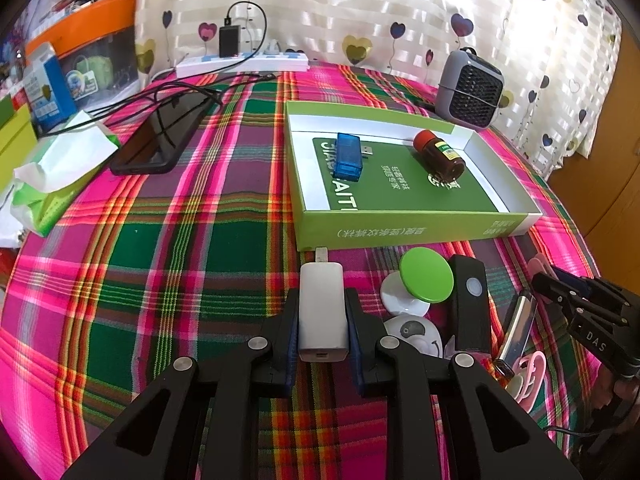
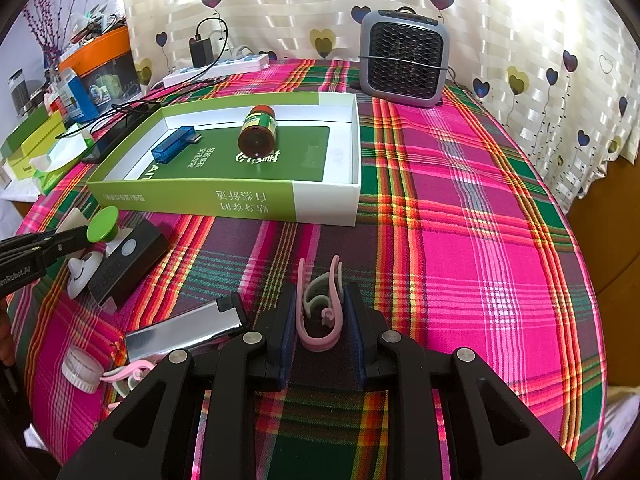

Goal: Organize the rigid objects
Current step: 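Carry the charger plug with left tool while right carries the pink clip into the box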

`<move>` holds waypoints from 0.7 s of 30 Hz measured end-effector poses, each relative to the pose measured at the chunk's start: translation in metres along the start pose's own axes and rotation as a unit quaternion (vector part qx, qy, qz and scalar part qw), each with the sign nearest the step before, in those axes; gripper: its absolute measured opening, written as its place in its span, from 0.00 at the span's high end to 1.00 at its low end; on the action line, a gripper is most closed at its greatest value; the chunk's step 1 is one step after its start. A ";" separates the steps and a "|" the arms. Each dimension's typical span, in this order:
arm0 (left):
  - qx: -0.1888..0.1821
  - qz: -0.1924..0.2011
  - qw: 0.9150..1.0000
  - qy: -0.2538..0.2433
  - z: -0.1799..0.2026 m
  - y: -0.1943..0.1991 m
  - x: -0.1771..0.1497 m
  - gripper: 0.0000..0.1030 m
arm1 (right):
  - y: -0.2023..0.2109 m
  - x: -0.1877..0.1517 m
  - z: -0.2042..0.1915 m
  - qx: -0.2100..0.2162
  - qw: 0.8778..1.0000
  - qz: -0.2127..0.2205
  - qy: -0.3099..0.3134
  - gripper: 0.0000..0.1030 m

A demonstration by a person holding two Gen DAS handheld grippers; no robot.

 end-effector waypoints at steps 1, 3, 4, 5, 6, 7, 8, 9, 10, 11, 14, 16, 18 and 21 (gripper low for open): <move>0.000 0.001 1.000 0.000 0.000 0.000 0.000 0.81 | 0.000 0.000 0.001 0.000 1.000 0.001 -0.001 0.76; -0.001 0.002 1.000 0.000 0.000 0.002 0.001 0.81 | 0.002 0.000 0.002 0.001 1.000 0.004 -0.003 0.76; -0.001 0.003 1.000 -0.001 0.000 0.003 0.001 0.81 | 0.002 0.001 0.002 0.001 1.000 0.005 -0.004 0.76; -0.001 0.004 1.000 -0.001 0.000 0.004 0.001 0.81 | 0.003 0.001 0.002 0.001 1.000 0.006 -0.005 0.76; -0.001 0.004 1.000 -0.002 0.000 0.005 0.001 0.81 | 0.004 0.002 0.003 0.002 1.000 0.008 -0.006 0.76; -0.001 0.006 1.000 -0.003 0.000 0.007 0.001 0.81 | 0.004 0.002 0.004 0.002 1.000 0.009 -0.006 0.76; -0.002 0.007 1.000 -0.003 -0.001 0.008 0.001 0.81 | 0.006 0.003 0.004 0.003 1.000 0.012 -0.007 0.77; -0.003 0.007 1.000 -0.003 -0.001 0.009 0.002 0.81 | 0.006 0.003 0.005 0.003 1.000 0.014 -0.007 0.77; -0.004 0.008 1.000 -0.003 -0.001 0.011 0.002 0.81 | 0.008 0.004 0.005 0.005 1.000 0.017 -0.009 0.77; -0.005 0.010 1.000 -0.002 -0.001 0.013 0.002 0.81 | 0.009 0.005 0.005 0.005 1.000 0.018 -0.009 0.77; -0.009 0.016 1.000 -0.002 0.000 0.020 0.005 0.81 | 0.014 0.007 0.007 0.007 1.000 0.024 -0.012 0.77; -0.013 0.022 1.000 -0.004 0.000 0.025 0.008 0.81 | 0.017 0.009 0.007 0.008 0.999 0.028 -0.013 0.77; -0.018 0.026 0.999 -0.006 0.001 0.029 0.013 0.81 | 0.021 0.012 0.008 0.012 0.999 0.034 -0.015 0.77; -0.019 0.032 0.999 -0.010 0.003 0.032 0.021 0.81 | 0.029 0.019 0.009 0.011 0.999 0.044 -0.014 0.77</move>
Point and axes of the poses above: each gripper's, at about its wrist camera, not at the fingertips, and y roughly against the way its jaws point, z to its right, x to its top, the point moved 1 cm from there along -y, roughly the way its jaws point, and after that the axes turned 12 degrees about -z, right-handed, at the moved point
